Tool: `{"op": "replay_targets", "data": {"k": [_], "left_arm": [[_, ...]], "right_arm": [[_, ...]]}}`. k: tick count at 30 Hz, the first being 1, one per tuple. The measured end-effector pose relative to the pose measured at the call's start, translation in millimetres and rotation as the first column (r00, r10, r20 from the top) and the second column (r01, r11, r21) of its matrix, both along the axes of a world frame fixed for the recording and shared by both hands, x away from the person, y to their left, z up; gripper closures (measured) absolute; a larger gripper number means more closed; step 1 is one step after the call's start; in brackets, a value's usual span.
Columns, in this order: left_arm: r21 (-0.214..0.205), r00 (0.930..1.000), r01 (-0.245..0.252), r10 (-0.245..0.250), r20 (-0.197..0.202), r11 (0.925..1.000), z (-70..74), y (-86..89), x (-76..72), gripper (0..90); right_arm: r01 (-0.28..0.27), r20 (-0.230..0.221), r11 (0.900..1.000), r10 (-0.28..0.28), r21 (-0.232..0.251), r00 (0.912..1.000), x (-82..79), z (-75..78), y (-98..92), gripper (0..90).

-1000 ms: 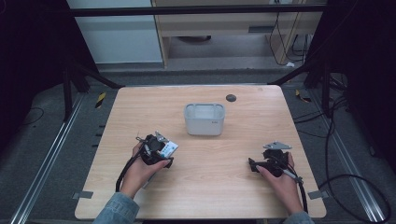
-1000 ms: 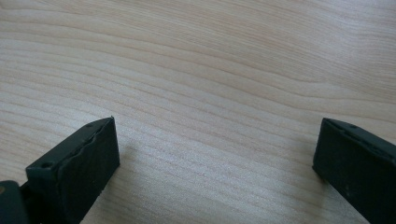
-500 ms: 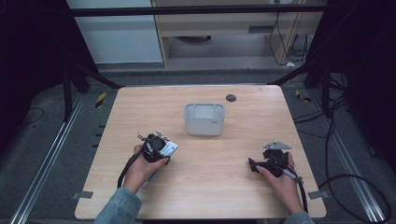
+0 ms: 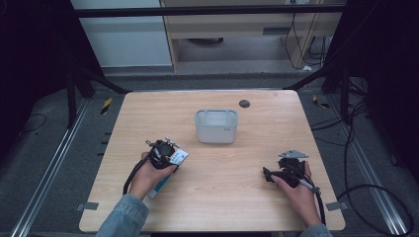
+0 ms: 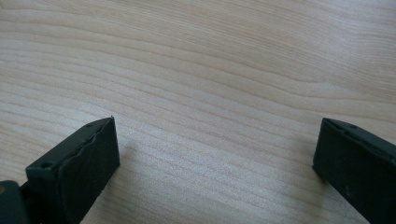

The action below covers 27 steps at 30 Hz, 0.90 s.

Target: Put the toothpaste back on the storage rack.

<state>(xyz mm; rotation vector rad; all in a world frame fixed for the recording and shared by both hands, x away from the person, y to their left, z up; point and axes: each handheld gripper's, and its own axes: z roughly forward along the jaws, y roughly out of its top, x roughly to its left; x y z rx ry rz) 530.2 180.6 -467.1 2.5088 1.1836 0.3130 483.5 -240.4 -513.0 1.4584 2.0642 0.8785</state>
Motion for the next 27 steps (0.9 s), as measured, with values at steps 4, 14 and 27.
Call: {"op": "replay_targets", "data": {"k": [4, 14, 27], "left_arm": [[0.002, 0.9996, 0.005, -0.004, -0.026, 1.0000, -0.8, 0.5, 2.8, 52.5], [0.032, 0.9987, 0.037, -0.036, -0.035, 0.9988, -1.0, -3.8, 3.4, 55.9], [0.022, 0.9939, 0.110, -0.110, -0.005, 0.9937, 5.4, -2.4, 0.0, 74.4]], "right_arm": [[-0.003, 0.003, 1.0000, 0.003, -0.004, 1.0000, 0.1, -0.2, -0.3, 0.6], [0.000, 0.000, 1.0000, 0.000, 0.000, 1.0000, 0.0, 0.0, 0.0, 0.6], [0.000, 0.000, 1.0000, 0.000, 0.000, 1.0000, 0.0, 0.0, 0.0, 0.6]]}}
